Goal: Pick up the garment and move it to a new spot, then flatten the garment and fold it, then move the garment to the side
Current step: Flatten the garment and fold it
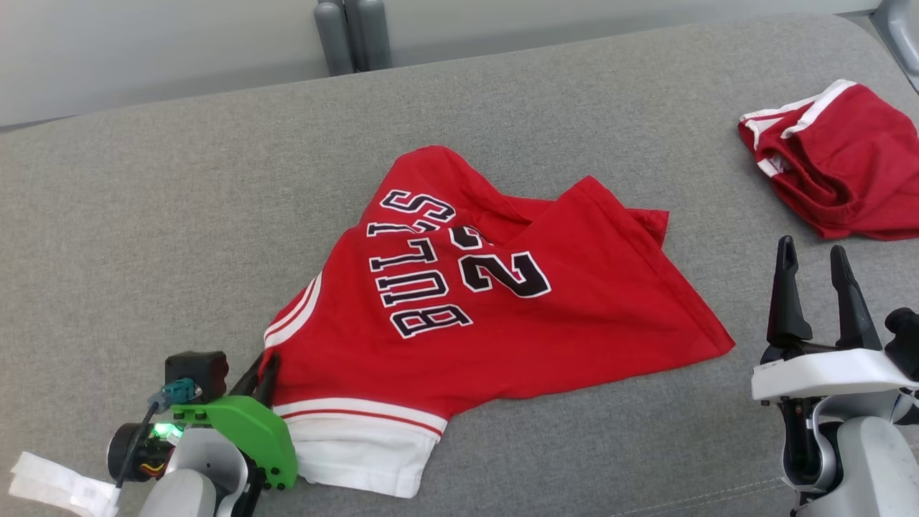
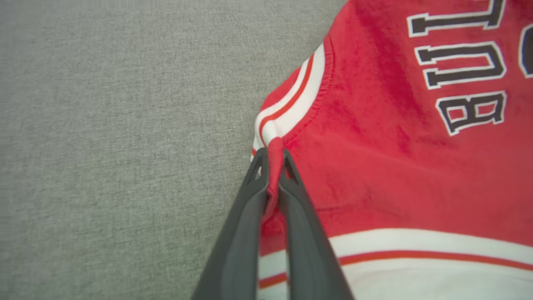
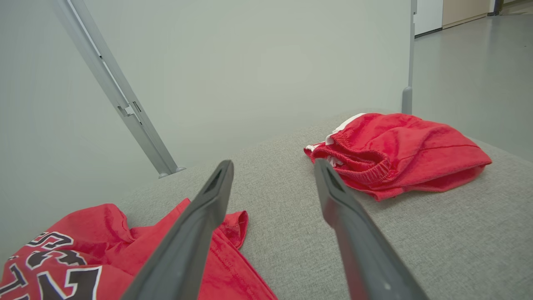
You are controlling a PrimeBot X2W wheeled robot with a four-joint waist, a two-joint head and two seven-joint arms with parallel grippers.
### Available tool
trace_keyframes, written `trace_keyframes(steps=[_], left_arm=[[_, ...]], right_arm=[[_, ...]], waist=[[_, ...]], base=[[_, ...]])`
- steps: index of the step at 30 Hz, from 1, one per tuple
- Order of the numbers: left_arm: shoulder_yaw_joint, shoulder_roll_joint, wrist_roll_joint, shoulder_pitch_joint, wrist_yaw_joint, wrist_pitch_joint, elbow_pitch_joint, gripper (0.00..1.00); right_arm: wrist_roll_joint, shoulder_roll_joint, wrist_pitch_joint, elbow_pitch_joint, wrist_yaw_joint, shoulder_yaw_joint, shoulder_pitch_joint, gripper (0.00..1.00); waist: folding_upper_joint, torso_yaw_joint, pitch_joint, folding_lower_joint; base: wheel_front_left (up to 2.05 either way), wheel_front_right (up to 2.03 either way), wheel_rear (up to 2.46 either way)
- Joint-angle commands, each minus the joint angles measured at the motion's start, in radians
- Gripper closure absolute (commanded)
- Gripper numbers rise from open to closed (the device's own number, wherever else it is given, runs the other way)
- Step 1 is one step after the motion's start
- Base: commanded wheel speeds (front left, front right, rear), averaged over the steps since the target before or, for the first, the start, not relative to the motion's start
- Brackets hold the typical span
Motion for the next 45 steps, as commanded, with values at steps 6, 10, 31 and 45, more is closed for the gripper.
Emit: trace_keyframes(steps=[6, 10, 31, 45], left_arm=[[0.014, 0.01, 0.029, -0.047, 0.03, -0.102, -0.048, 1.0], [0.017, 0.002, 0.037, -0.103, 0.041, -0.162, -0.059, 1.0], [0.03, 0.016, 0.041, -0.28, 0.034, -0.327, 0.141, 0.0], [0.095, -0.068, 0.026, -0.021, 0.03, -0.374, -0.147, 0.0]], right_arm=[[-0.005, 0.0, 0.0, -0.021, 0.0, -0.004, -0.015, 0.0], [-0.003, 0.002, 0.0, -0.037, 0.0, 0.005, -0.029, 0.0], [-0.032, 0.003, 0.0, -0.111, 0.0, -0.063, -0.034, 0.0], [-0.098, -0.005, 0.0, -0.126, 0.0, 0.088, 0.013, 0.0]], waist=[[0.0, 0.0, 0.016, 0.0], [0.0, -0.003, 0.045, 0.0], [0.0, -0.069, 0.112, 0.0], [0.0, 0.012, -0.02, 0.0]], base=[[0.0, 0.0, 0.0], [0.0, 0.0, 0.0], [0.0, 0.0, 0.0], [0.0, 0.0, 0.0]])
